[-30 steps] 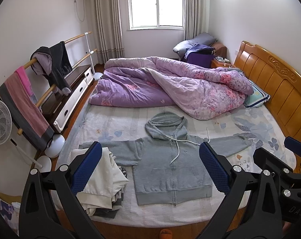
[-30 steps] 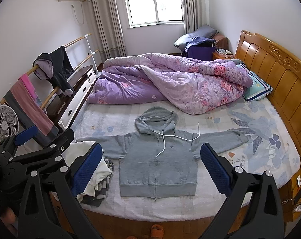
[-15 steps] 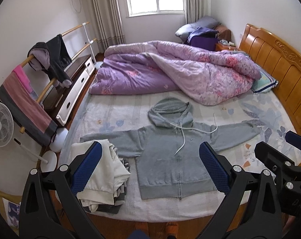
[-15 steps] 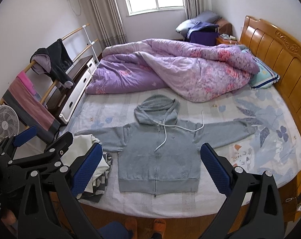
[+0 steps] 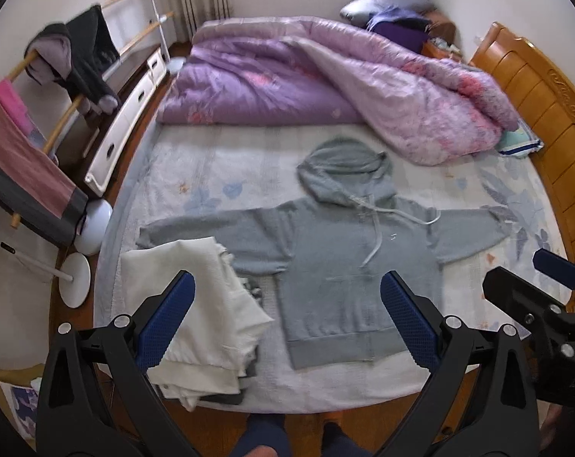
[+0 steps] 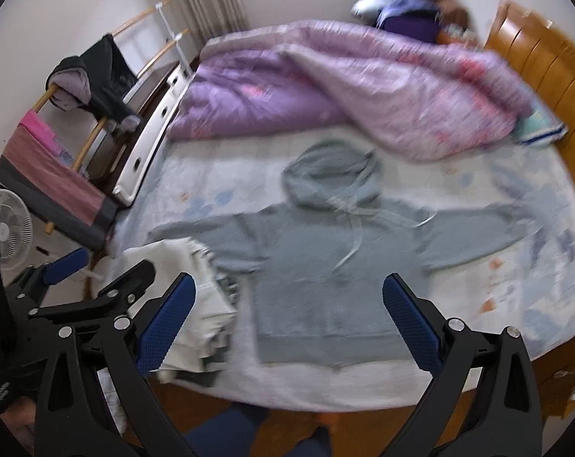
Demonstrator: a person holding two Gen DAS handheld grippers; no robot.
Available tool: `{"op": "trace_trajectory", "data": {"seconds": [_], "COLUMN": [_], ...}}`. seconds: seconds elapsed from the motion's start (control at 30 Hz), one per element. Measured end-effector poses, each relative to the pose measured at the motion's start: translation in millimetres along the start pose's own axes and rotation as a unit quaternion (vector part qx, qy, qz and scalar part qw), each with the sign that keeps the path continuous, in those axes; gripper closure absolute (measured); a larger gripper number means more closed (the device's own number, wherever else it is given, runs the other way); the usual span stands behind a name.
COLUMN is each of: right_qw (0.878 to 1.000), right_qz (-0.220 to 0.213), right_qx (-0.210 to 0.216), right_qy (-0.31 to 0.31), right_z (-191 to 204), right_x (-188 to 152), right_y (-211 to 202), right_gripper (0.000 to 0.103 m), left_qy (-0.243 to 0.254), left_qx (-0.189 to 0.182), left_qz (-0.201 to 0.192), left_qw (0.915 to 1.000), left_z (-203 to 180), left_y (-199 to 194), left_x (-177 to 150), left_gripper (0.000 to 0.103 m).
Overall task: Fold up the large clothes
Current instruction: 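Reach both tools toward the grey hoodie and grasp a sleeve cuff with the left tool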
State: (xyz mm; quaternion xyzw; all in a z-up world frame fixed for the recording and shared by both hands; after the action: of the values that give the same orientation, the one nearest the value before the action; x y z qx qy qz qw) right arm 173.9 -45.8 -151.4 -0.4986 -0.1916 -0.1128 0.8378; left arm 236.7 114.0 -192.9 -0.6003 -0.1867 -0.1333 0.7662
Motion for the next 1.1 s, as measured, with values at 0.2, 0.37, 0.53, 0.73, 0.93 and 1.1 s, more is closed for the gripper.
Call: {"op": "trace_trajectory", "data": {"seconds": [0.2,0.37,0.53,0.73,0.93,1.1], "right_qw": [0.998,0.996,0.993,0.985,0.977,0.976], "right_qz": [0.053,0.066,0.091,0.14,0.156,0.162], "right_qx": [-0.025,-0.036,-0.057,-0.04,-0.021,-0.02], "right_qy": [0.032,0.039,0.047,0.094,0.143,0.146], "right_z": [20,25,13,-19,-45,-67], "right_x": [18,29,33,27,23,18], "right_y": [96,168,243,334,388,414], "right_gripper": [0.008,0.008,0.008,0.008,0.008,0.01], "left_qy": [-0.022,-0.063,-0.184,-0.341,-0.372,-0.342], "left_qx": [-0.012,0.004,0.025,-0.044,-0.085,-0.086], "left_qz": [0.069,0.114,0.181,0.283,0.358,0.397], "left_qw": [0.9973,0.9915,0.9659,0.8956,0.8522,0.8472], "left_z": [80,174,284,356,340,338], "left_y": [113,217,329,460,523,557], "left_x": [26,41,36,-7,-38,-40], "left_gripper": [0.005,0.005,0.005,0.005,0.006,0.018]}}
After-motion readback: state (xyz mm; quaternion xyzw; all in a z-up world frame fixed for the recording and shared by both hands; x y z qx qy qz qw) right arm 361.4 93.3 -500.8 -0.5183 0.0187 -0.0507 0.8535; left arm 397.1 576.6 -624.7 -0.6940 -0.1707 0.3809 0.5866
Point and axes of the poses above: each gripper's, at about its wrist camera, not at the fingertips, and y roughly the way its jaws point, z to its left, x to its top, the point moved 3 cm from there along y, roughly the way its jaws point, and after that the axes turned 15 degrees about x, right-handed, at the moved point
